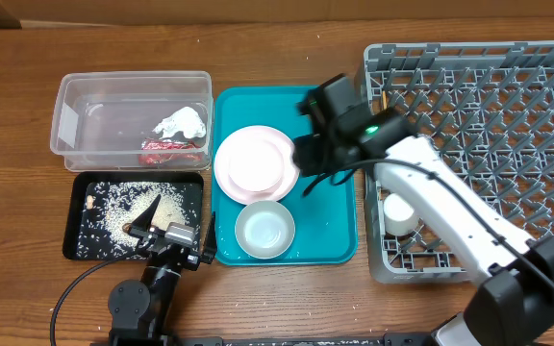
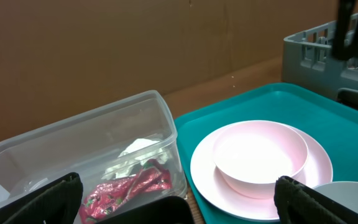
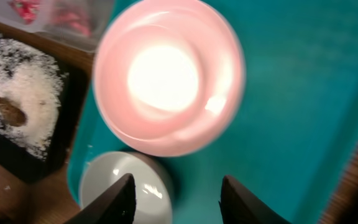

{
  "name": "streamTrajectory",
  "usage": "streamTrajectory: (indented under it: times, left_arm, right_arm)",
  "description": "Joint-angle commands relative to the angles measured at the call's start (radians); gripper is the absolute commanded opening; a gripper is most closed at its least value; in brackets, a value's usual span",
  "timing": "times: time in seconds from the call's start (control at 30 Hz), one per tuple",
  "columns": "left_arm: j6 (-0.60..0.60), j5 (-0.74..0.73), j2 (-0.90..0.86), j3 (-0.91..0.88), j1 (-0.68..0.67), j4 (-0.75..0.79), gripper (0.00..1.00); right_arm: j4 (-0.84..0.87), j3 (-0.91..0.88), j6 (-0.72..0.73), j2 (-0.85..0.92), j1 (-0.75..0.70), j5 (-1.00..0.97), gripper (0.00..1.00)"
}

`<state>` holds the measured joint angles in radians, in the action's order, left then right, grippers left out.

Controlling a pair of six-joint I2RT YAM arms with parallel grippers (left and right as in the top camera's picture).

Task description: Sort waste into correct bins and load items into the dishwasher

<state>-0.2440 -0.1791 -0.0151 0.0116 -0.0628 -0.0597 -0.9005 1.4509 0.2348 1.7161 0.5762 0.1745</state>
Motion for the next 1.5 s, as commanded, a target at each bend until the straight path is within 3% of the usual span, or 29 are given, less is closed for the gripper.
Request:
streamTrajectory:
  times: [0.0, 0.23, 0.33, 0.4, 0.47, 0.77, 1.0, 1.07, 1.2, 1.47]
  left_arm:
    - [-0.015, 0.003, 0.011, -0.007, 0.012, 0.002, 1.0]
    - [-0.015, 0.003, 0.011, -0.007, 0.012, 0.002, 1.0]
    - [-0.015, 0.003, 0.011, -0.007, 0.012, 0.002, 1.0]
    - [-0.015, 0.003, 0.011, -0.007, 0.012, 0.002, 1.0]
    - [-0.014, 0.003, 0.011, -0.007, 0.012, 0.002, 1.0]
    - [-0.015, 0.003, 0.011, -0.007, 0.012, 0.002, 1.0]
    - [-0.015, 0.003, 0.011, -0.007, 0.012, 0.002, 1.0]
    - [-0.015, 0.003, 0.011, -0.007, 0.012, 0.002, 1.0]
    - [-0.015, 0.003, 0.011, -0.007, 0.012, 0.002, 1.0]
    - [-0.014, 0.003, 0.011, -0.007, 0.012, 0.002, 1.0]
  right_arm:
    - [0.057, -0.039, 0.088, 0.068, 0.058, -0.079, 0.48]
    - [0.174, -0.038, 0.141, 0.209, 0.069, -0.114, 0.47]
    - [0.193, -0.038, 0.141, 0.259, 0.069, -0.079, 0.38]
    - [0.192, -0.038, 0.141, 0.277, 0.066, -0.08, 0.13]
    - [0.184, -0.036, 0.141, 0.273, 0.061, -0.079, 0.04]
    - [0.025, 0.033, 0.141, 0.091, -0.004, -0.193, 0.04]
    - [-0.126, 0.044, 0.212, -0.139, -0.122, -0.563, 0.04]
    - [-0.169, 0.044, 0.216, -0.207, -0.2, -0.766, 0.04]
    - [-0.216, 0.041, 0.216, -0.217, -0.323, -1.003, 0.04]
    - [-0.231, -0.021, 0.26, -0.16, -0.526, -1.161, 0.04]
